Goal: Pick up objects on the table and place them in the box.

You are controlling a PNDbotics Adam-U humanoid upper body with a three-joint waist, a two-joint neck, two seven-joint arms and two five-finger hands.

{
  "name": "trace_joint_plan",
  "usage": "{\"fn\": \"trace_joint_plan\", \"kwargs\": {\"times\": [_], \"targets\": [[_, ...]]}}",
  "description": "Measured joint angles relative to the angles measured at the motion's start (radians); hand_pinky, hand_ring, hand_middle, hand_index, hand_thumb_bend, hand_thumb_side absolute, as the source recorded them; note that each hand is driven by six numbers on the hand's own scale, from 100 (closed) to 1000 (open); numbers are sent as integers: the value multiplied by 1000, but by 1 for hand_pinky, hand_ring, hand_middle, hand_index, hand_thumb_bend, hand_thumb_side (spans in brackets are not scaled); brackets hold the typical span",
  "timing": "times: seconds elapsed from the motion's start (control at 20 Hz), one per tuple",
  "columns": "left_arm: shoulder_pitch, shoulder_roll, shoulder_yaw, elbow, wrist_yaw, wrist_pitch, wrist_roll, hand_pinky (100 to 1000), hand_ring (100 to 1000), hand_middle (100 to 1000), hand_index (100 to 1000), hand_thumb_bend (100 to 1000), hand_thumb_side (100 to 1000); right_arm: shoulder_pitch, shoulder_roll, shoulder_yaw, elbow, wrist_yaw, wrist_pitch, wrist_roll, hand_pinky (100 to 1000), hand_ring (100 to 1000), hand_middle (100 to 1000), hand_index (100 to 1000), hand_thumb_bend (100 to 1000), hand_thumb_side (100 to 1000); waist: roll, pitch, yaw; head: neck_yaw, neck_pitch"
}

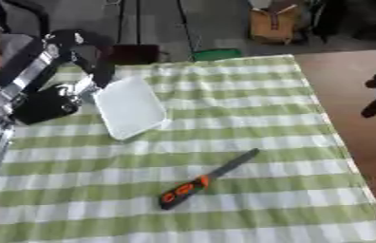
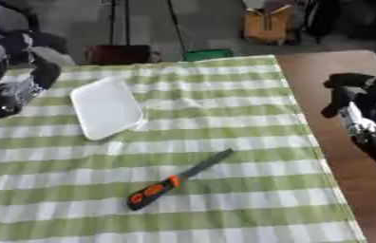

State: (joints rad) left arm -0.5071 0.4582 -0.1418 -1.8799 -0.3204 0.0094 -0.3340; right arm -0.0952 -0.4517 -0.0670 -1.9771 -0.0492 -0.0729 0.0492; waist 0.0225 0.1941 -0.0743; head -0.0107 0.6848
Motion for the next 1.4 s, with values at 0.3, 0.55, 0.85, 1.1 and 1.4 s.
{"fn": "trace_joint_plan", "kwargs": {"times": [0.3, 0.55, 0.85, 1.1, 1.4], "targets": [[-22, 20, -59, 0, -74, -7, -66, 712, 857, 709, 839, 342, 786, 0, 0, 0, 0, 0, 1, 1, 547, 521, 699, 780, 243, 581, 0, 0, -6, 1, 0], [-51, 26, -127, 1, -210, -12, -122, 780, 846, 710, 830, 382, 753, 0, 0, 0, 0, 0, 2, 2, 547, 521, 698, 779, 244, 581, 2, -1, -8, 1, 0], [-64, 25, -202, 29, -376, -23, -133, 869, 837, 721, 832, 446, 733, 0, 0, 0, 0, 0, 3, 4, 548, 521, 699, 780, 244, 581, 4, -2, -10, 1, 0], [-73, -7, -272, 103, -518, -77, -150, 926, 831, 715, 833, 536, 658, 0, 0, 1, 0, 0, 2, 7, 548, 521, 699, 780, 245, 581, 3, -2, -12, 0, 0], [-100, -50, -315, 188, -621, -143, -175, 925, 822, 692, 821, 606, 554, 0, 0, 6, 0, 0, 2, 9, 548, 521, 699, 780, 245, 581, 1, -4, -12, 0, 0]]}}
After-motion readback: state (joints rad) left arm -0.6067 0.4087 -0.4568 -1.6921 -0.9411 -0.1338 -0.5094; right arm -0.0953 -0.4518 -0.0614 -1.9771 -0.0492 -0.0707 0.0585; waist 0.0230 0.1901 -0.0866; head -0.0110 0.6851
